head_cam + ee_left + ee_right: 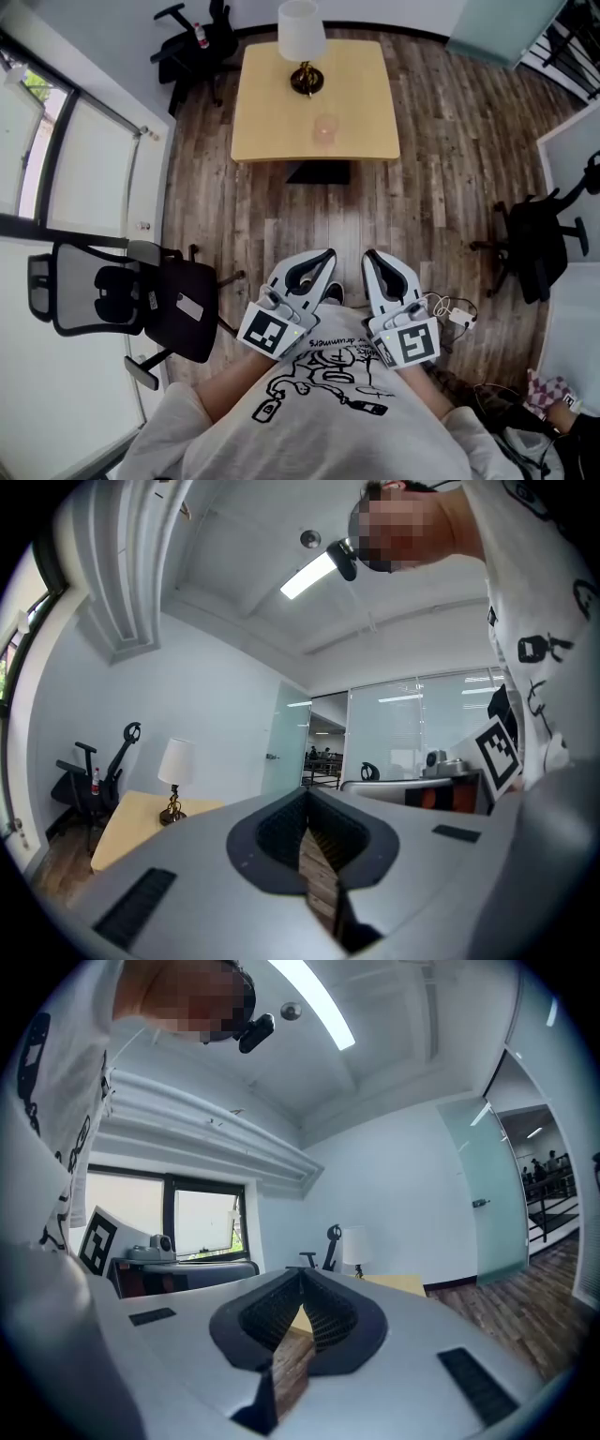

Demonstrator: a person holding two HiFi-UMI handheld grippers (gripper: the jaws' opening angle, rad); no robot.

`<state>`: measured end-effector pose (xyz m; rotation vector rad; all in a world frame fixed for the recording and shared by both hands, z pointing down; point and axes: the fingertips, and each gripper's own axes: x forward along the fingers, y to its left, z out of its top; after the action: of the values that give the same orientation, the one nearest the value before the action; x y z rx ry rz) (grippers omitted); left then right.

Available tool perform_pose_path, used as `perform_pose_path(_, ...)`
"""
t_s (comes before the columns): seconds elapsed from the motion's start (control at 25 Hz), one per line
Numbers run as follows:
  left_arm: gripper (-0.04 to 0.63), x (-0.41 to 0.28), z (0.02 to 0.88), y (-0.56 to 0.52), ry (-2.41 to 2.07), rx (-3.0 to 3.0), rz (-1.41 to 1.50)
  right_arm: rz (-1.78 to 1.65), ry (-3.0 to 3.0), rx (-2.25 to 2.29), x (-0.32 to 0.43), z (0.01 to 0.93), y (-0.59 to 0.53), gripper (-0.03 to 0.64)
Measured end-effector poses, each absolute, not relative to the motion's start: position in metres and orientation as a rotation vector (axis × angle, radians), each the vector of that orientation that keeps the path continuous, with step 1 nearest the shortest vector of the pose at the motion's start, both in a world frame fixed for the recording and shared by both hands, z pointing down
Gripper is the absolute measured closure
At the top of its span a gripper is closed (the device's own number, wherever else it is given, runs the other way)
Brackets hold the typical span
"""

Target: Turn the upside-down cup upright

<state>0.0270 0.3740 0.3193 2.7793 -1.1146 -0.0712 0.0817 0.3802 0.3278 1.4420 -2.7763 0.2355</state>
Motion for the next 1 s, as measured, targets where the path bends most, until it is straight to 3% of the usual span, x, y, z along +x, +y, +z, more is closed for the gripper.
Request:
perform_pose_path(0.56,0.588,0.014,0.335,0.334,-1.179,2.726,-0.061,0.264,-2.808,1.389,0.072,0.341,0.341,0.591)
perform_pose_path(1.0,0.588,-0.021,0.341,0.210,-1.123,2.740,-0.050,0.234,-2.772,1.400,0.038,0.342,0.223,0.591)
